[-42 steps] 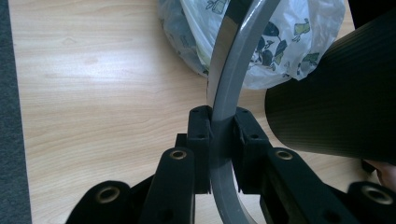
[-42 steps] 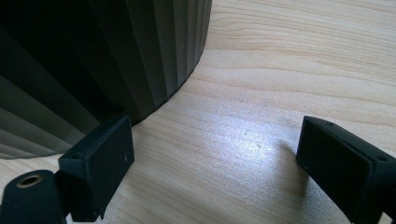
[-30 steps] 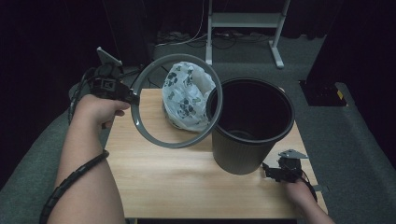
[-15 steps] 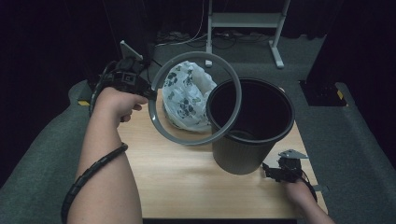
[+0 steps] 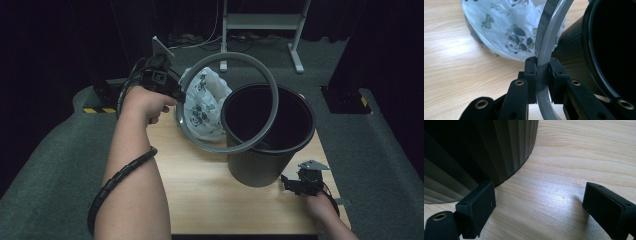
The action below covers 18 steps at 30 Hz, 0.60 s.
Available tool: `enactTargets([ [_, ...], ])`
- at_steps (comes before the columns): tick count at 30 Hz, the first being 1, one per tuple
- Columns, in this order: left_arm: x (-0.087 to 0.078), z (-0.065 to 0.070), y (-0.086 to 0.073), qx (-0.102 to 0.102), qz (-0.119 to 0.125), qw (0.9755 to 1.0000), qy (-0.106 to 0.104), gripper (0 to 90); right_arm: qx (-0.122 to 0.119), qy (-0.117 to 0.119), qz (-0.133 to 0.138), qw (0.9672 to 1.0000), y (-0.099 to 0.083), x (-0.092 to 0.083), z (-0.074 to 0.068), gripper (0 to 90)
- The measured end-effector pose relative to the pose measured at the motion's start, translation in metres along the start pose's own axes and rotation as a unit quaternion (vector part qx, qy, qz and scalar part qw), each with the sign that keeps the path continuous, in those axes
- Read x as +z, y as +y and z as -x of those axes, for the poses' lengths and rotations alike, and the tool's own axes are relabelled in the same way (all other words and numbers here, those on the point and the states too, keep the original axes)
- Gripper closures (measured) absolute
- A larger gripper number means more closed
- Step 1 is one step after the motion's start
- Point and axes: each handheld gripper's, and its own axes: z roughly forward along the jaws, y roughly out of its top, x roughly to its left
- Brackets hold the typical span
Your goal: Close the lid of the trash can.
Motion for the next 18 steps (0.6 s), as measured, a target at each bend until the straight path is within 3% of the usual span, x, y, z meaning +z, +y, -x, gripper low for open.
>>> enactTargets([
  [10,0.006,0.021,0.011,0.009,-0.003,0.9999,0.003,78.7,0.000,0.000,0.000,1.0000,0.000,0.000,0.000,11.0],
  [18,0.008,0.036,0.018,0.011,-0.010,0.9996,0.023,78.6,0.000,0.001,0.000,1.0000,0.000,0.000,0.000,10.9],
])
